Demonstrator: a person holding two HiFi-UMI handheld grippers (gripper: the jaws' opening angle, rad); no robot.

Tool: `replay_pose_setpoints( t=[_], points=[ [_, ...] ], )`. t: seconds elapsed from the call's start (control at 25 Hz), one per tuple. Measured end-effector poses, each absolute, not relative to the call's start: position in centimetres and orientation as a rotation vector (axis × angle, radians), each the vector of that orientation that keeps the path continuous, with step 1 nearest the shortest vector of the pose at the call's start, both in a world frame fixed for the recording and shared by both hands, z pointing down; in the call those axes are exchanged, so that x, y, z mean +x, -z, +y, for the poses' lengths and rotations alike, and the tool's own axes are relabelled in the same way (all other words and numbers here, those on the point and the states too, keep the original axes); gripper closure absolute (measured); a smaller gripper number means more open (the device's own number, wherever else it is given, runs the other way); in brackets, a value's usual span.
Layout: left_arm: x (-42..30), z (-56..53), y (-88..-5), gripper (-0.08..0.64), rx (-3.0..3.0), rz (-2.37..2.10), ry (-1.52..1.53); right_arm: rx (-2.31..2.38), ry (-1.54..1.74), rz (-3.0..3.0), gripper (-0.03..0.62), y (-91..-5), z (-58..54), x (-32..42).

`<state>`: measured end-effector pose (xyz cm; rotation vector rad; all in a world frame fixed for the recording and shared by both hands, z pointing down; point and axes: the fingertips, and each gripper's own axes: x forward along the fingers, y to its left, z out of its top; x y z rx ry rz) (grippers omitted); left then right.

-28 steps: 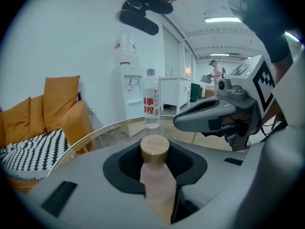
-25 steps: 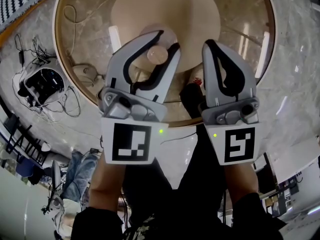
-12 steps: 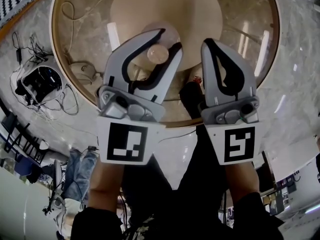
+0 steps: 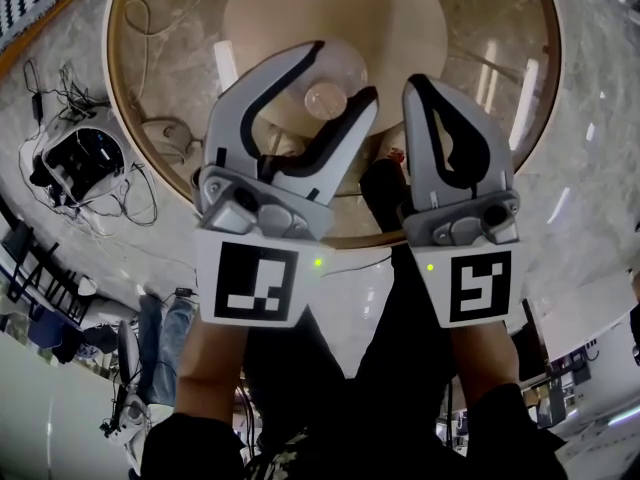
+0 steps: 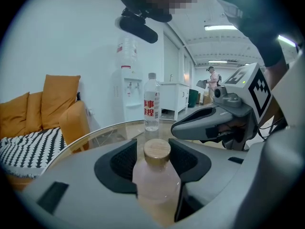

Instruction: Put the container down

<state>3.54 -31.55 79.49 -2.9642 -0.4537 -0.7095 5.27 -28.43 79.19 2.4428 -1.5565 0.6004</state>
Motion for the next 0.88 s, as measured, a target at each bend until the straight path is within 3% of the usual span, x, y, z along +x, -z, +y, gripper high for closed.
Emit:
replay_pose_setpoints(
  t=[0.76, 0.88],
  points=[
    [0.4, -32.5, -76.9, 0.356, -2.959, -0.381, 0.803, 2.406, -0.610, -1.591, 0.597, -76.2, -28.3, 3.5],
    [-0.4, -32.6, -76.3, 0.401, -2.946, -0.361, 0.810, 2.400, -0.607, -1.600, 0.597, -75.4, -28.3, 2.8]
  ],
)
